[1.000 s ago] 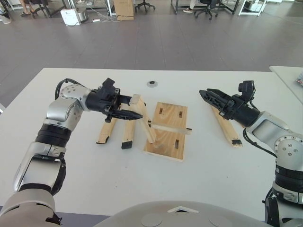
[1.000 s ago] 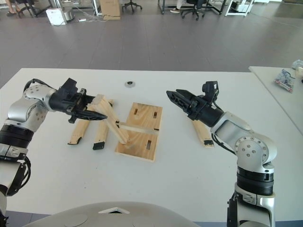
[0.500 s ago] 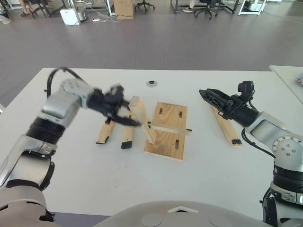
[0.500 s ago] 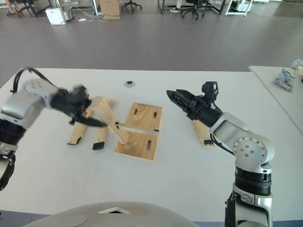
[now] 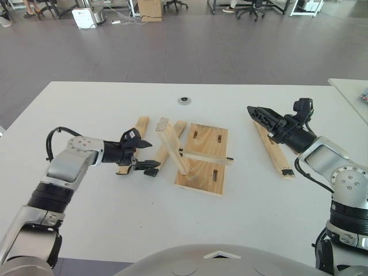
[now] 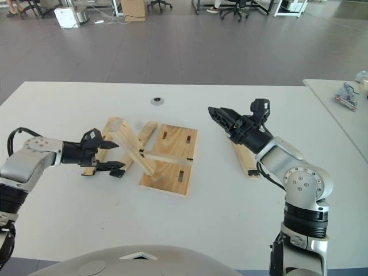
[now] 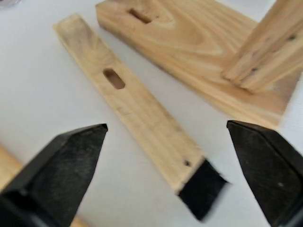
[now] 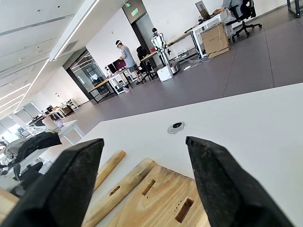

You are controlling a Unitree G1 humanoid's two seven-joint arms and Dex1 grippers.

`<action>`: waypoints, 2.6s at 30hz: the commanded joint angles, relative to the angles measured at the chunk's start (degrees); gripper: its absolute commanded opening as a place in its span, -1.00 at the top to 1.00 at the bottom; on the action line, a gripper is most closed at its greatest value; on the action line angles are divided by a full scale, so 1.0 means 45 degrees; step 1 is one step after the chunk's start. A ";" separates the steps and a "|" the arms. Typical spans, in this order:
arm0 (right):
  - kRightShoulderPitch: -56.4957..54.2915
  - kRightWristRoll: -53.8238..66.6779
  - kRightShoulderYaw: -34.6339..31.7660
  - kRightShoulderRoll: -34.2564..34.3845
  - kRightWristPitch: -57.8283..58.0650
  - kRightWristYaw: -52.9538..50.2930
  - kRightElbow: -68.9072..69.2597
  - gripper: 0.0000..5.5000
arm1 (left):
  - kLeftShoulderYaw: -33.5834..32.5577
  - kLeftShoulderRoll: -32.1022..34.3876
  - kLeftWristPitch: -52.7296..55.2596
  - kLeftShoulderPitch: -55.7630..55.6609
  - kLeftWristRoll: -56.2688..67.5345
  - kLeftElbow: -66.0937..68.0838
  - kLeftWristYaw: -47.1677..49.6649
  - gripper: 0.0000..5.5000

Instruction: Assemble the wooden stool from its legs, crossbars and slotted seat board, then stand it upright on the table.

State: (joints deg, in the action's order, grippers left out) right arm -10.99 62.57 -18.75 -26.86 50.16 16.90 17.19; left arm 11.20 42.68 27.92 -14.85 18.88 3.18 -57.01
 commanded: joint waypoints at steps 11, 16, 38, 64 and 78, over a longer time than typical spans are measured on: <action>-0.0129 -0.0280 -0.0051 0.0111 0.0053 -0.0543 -0.0196 -0.18 | 0.0304 -0.1820 -0.1486 0.2202 -0.3014 0.0092 0.4283 -0.40; -0.0407 -0.0507 -0.0260 0.0303 -0.0001 -0.1258 -0.0740 -0.18 | 0.0301 -0.1857 -0.1928 0.1875 -0.3240 0.0518 0.4102 -0.12; -0.3739 0.3606 -0.0244 0.0232 0.0766 -0.0891 0.0926 -0.42 | -0.5316 -0.2328 0.3794 -0.4397 0.8572 -0.3608 0.1425 0.22; -0.4750 0.9778 0.0306 -0.1661 -0.0635 -0.1011 0.1163 -0.08 | -0.4370 -0.1962 0.6911 -0.4339 1.1700 -0.4752 0.0941 0.22; -0.5147 0.9079 0.0567 -0.2199 -0.0937 -0.1033 0.0619 0.25 | -0.5902 -0.2716 0.5648 -0.4206 1.2679 -0.4166 0.1473 0.22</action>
State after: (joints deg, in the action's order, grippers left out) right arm -33.88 105.71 -16.65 -35.24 45.28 12.83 21.25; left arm -11.77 30.38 56.73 -32.82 74.23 -16.53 -49.96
